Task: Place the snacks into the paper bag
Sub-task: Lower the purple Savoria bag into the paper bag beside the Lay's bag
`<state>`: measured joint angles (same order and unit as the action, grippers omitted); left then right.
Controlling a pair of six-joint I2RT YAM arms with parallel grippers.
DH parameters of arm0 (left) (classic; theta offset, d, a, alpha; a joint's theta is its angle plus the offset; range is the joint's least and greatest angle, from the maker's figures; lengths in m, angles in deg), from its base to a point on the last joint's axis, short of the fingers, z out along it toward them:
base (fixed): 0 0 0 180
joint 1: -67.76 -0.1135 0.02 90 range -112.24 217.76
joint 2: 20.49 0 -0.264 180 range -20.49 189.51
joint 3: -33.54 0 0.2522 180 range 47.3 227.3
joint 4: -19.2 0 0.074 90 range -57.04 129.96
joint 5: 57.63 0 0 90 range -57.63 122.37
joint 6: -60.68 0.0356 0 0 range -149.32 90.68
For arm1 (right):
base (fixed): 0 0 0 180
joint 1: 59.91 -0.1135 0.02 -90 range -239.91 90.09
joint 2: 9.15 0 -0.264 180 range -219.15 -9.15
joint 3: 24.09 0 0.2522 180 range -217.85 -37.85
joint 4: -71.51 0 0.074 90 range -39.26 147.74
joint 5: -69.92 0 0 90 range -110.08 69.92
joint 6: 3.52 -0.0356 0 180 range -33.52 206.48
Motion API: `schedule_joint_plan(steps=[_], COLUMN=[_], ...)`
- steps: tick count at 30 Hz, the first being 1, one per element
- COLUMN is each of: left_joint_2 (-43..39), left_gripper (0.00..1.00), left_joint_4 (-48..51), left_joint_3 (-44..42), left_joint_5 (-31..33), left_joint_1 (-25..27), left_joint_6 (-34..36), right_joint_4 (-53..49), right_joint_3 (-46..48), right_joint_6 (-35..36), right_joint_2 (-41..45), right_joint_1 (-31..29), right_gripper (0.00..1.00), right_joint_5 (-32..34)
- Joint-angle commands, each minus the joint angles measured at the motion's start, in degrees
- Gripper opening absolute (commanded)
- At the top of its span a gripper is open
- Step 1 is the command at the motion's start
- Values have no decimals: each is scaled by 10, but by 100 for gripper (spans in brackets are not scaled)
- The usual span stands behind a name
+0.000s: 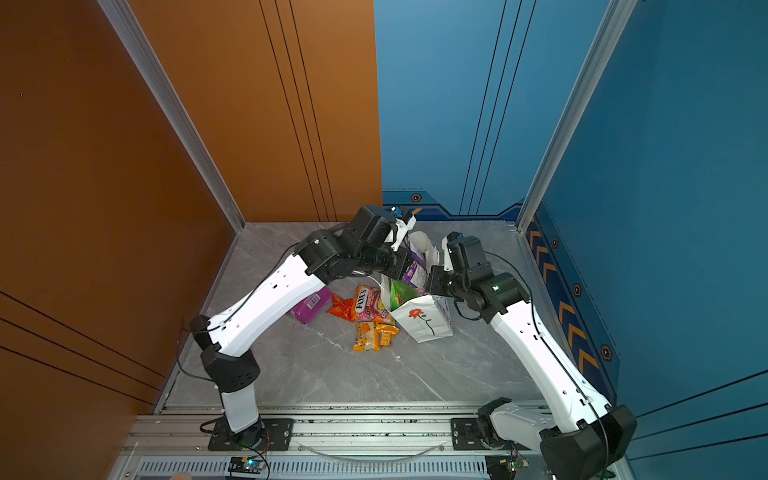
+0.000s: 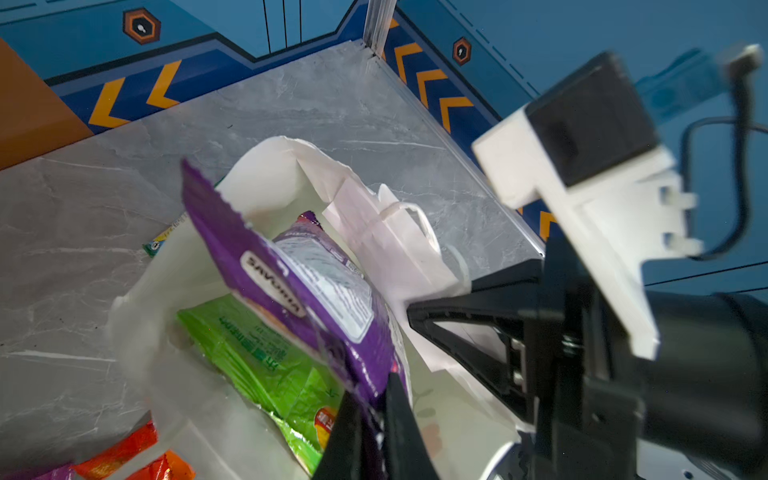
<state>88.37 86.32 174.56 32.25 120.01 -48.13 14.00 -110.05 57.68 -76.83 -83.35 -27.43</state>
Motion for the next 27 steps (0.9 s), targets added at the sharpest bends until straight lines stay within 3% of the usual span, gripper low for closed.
schedule_joint_plan(steps=[1,15,27], left_joint_2=[29,121,151], left_gripper=[0,0,0], left_joint_4=[32,48,48], left_joint_3=[55,122,129], left_joint_5=[15,2,-27], left_joint_1=[4,-16,-28], left_joint_6=[17,15,5], right_joint_4=[34,38,41], right_joint_3=[17,37,40], right_joint_6=[-22,-29,-29], right_joint_2=[18,25,26], right_joint_1=[-5,-5,-5], right_gripper=[4,4,4], right_joint_5=[2,2,2])
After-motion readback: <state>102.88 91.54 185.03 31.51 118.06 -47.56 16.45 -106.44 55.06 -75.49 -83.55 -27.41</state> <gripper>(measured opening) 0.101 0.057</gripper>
